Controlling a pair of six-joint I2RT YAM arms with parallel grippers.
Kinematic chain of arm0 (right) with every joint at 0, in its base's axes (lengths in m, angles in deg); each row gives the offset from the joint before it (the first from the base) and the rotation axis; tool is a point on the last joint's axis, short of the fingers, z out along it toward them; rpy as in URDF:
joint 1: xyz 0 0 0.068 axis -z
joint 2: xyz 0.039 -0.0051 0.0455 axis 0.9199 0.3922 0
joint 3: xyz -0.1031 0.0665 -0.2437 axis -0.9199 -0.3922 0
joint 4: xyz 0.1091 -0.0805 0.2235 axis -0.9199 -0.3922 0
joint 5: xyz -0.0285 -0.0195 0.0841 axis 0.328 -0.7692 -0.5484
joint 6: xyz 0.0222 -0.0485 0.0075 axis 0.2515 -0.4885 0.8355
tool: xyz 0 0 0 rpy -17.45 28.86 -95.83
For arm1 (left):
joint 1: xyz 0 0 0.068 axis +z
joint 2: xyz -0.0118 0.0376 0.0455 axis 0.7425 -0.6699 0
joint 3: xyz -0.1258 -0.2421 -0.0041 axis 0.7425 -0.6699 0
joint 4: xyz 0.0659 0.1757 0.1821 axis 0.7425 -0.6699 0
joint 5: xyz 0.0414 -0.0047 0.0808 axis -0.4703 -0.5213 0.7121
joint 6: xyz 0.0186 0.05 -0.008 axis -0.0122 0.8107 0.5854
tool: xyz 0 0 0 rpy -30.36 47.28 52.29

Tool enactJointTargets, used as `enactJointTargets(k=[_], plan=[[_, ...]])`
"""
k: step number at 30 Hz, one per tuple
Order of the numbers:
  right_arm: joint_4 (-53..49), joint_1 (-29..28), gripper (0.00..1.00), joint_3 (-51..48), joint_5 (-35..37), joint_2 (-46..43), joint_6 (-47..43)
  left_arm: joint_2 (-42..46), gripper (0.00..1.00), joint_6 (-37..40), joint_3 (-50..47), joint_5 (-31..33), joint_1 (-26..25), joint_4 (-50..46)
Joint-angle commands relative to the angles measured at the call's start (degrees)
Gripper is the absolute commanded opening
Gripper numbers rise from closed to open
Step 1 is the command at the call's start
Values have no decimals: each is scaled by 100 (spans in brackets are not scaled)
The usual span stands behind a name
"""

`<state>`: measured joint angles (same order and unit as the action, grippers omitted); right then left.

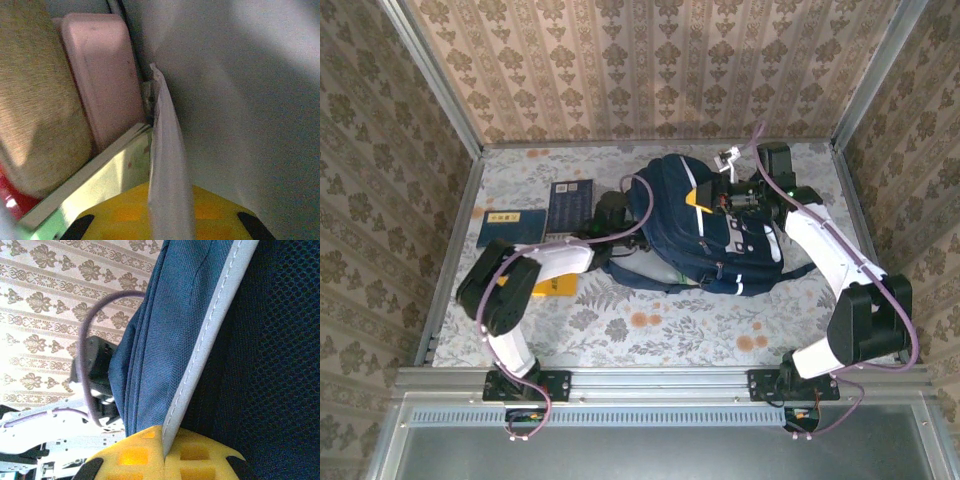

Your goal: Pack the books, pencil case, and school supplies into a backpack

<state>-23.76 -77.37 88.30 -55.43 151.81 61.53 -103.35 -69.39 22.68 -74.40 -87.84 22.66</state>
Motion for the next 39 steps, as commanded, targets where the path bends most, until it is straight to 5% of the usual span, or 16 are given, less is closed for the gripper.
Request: enactJointTargets(k=[1, 3, 5, 9, 12, 26, 39], plan=[[589, 19, 0, -26, -123, -349, 75, -541, 3, -783, 228, 160, -188, 1283], [673, 18, 0, -84, -99, -367, 125, -923, 8, -1120, 460, 210, -302, 1589], [680, 31, 0, -103, -82, -398, 135, -1169, 22, -1245, 717, 209, -437, 1572], [596, 51, 0, -65, -47, -437, 118, -1071, 57, -781, 1049, 161, -623, 760], [526, 79, 0, -82, 19, -438, 78, -723, 68, -362, 929, 296, -585, 176], [115, 97, 0, -111, 343, -715, -275, 493, 79, 279, 20, 308, -229, -677], [-275, 62, 0, -138, 882, -890, -497, 2060, 79, 1340, -663, 587, 487, -2771]])
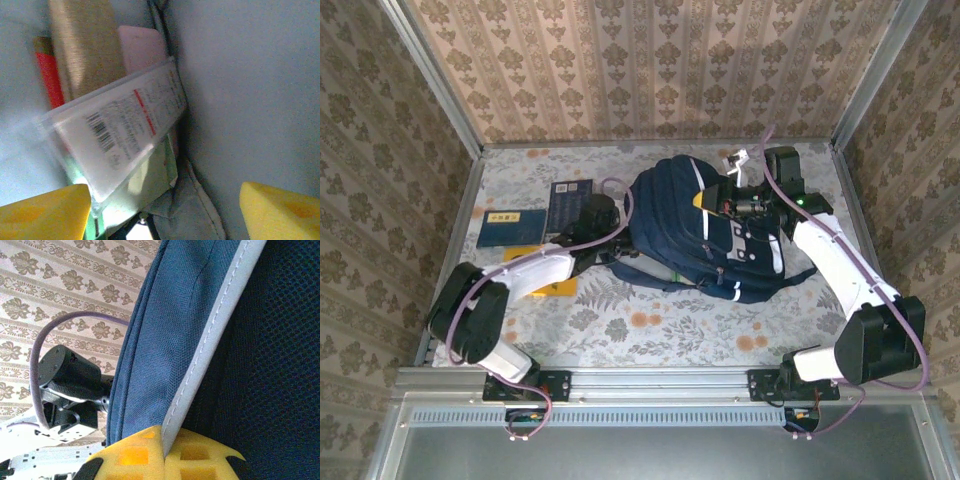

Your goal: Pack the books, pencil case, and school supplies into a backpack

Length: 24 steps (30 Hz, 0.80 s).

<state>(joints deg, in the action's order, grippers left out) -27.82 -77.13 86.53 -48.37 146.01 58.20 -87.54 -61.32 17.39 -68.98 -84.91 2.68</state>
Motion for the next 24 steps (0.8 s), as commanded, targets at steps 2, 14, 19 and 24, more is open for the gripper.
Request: enactJointTargets(k=[2, 14, 19, 24], plan=[[92, 37, 0, 31, 239, -315, -183, 786, 79, 776, -196, 158, 363, -1307], [-1572, -798, 0, 703, 3106, 273, -1099, 2297, 79, 1742, -40, 1870, 1042, -3813], [-1159, -923, 0, 582, 3011, 493, -747, 1927, 77, 1465, -415, 1215, 972, -3134], [-1581, -981, 0, 820, 4572, 540, -1142, 1880, 77, 1482, -289, 1386, 841, -3274]])
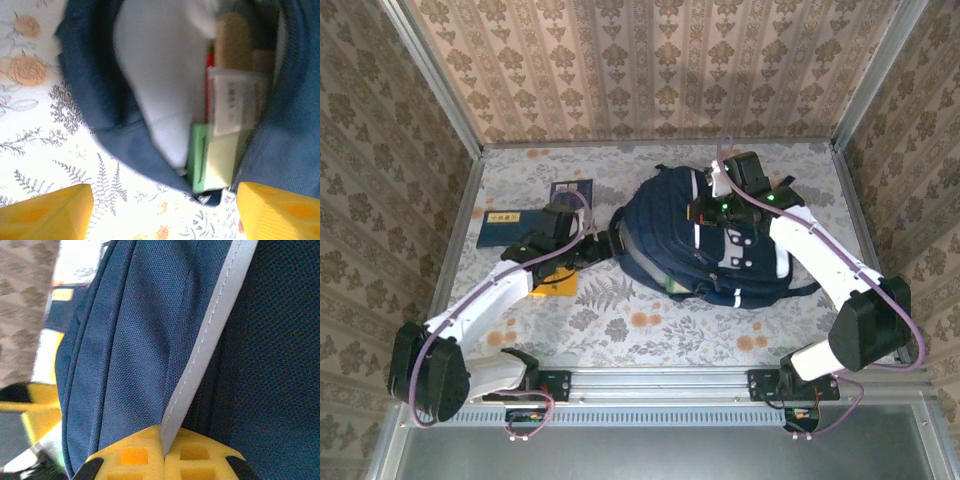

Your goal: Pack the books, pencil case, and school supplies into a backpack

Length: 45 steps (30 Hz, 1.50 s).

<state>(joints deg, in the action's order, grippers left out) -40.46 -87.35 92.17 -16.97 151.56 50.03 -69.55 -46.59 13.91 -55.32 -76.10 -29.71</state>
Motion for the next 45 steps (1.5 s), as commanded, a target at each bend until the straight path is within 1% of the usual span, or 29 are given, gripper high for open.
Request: enactJointTargets(k=[1, 5, 7, 8, 11, 13, 16, 18, 20, 23, 25, 27, 29, 33, 37, 38, 42, 43, 44, 45], plan=[[-395, 15, 0, 308, 1760, -10, -417, 125, 77, 43, 102, 108, -40, -138], [-502, -208, 0, 407, 3209, 3, -905, 427, 79, 208, 294, 685, 57, -707], [-522, -362, 0, 430, 3560, 115, -1104, 573, 79, 186, 287, 927, 161, -907], [-544, -428, 2, 455, 3599, 210, -1158, 623, 80, 127, 275, 1080, 368, -1030], [-540, -542, 23, 476, 3557, 377, -1167, 531, 81, 30, 362, 1341, 713, -1475], [-461, -645, 32, 442, 3708, 347, -1189, 340, 81, -54, 538, 1649, 914, -1923], [-276, -876, 42, 362, 4111, 155, -1319, 40, 82, -137, 701, 2002, 1207, -2321], [-165, -1040, 43, 309, 4270, 1, -1378, -102, 82, -202, 666, 1944, 1449, -2247], [16, -1202, 43, 194, 4248, -137, -1366, -249, 82, -230, 580, 1960, 1593, -2066], [576, -1469, 42, -204, 3620, -383, -1225, -665, 82, -317, 542, 2024, 1734, -1769], [783, -1618, 42, -414, 3259, -414, -1058, -1025, 81, -395, 566, 1958, 1753, -1530], [945, -1730, 41, -645, 2851, -414, -975, -1426, 80, -463, 666, 1755, 1720, -1208], [955, -1773, 41, -786, 2643, -414, -989, -1780, 80, -476, 793, 1677, 1637, -1008], [926, -1761, 41, -1072, 2686, -835, -1121, -2296, 79, -457, 866, 1827, 1349, -874], [999, -1752, 41, -1318, 2492, -1220, -1194, -2494, 75, -580, 425, 1649, 1070, -415], [992, -1748, 41, -1349, 2475, -1280, -1186, -2544, 75, -578, 352, 1566, 924, -310], [985, -1709, 41, -1383, 2388, -1336, -1135, -2726, 75, -571, 372, 1467, 299, -408], [995, -1700, 41, -1373, 2345, -1328, -1123, -2736, 75, -573, 367, 1340, 235, -405], [997, -1689, 41, -1377, 2278, -1311, -1102, -2732, 75, -553, 357, 1192, -50, -385], [1012, -1674, 41, -1382, 2211, -1284, -1069, -2710, 75, -513, 361, 1085, -210, -409]])
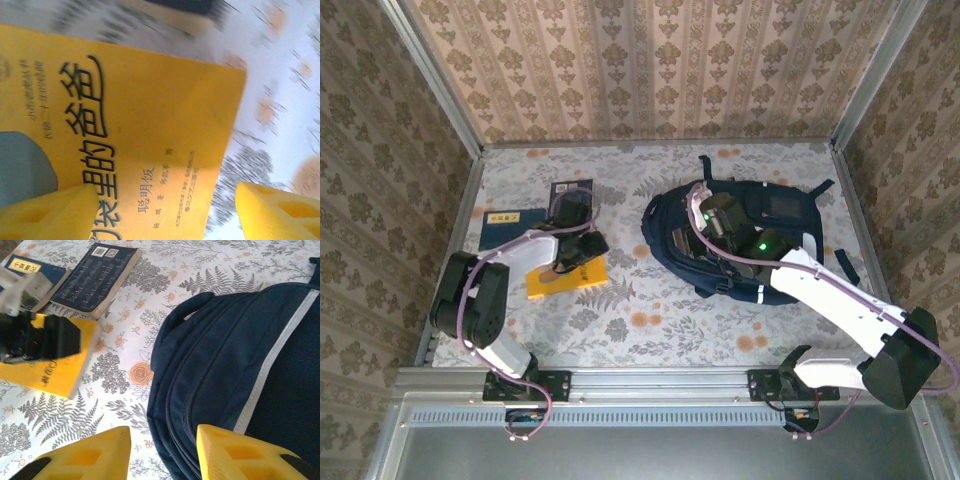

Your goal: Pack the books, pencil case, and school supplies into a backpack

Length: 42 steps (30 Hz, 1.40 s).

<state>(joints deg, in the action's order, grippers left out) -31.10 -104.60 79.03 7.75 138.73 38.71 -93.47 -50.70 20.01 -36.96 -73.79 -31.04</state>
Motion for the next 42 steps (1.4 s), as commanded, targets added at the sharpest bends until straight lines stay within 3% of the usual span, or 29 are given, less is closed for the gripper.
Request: enactJointTargets(k=[1, 7, 14, 16, 21, 29, 34, 42], plan=[[78, 73, 41, -72, -334, 35, 108, -290, 75, -41, -236, -842, -570, -322], [157, 122, 40, -38, -984, 413, 307, 356, 74, 362, -393, -1309, -1240, -641], [190, 97, 38, 374, -1901, 1315, 585, 1850, 75, 620, -769, -1160, -1228, -1236], [34, -31, 37, 645, -1861, 1658, 575, 2314, 76, 615, -814, -997, -1189, -1355], [-4, -278, 39, 1127, -1660, 2504, 564, 3265, 77, 133, -1266, -643, -798, -1649], [-684, -523, 41, 2465, -1267, 4064, 415, 4148, 77, -954, -2616, -930, 213, -1168], [-1086, -543, 45, 2889, -1084, 4749, 334, 4060, 77, -1095, -2813, -922, 357, -685], [-810, -606, 44, 2367, -1734, 4811, 335, 3045, 77, -946, -2735, -1276, 625, 379]])
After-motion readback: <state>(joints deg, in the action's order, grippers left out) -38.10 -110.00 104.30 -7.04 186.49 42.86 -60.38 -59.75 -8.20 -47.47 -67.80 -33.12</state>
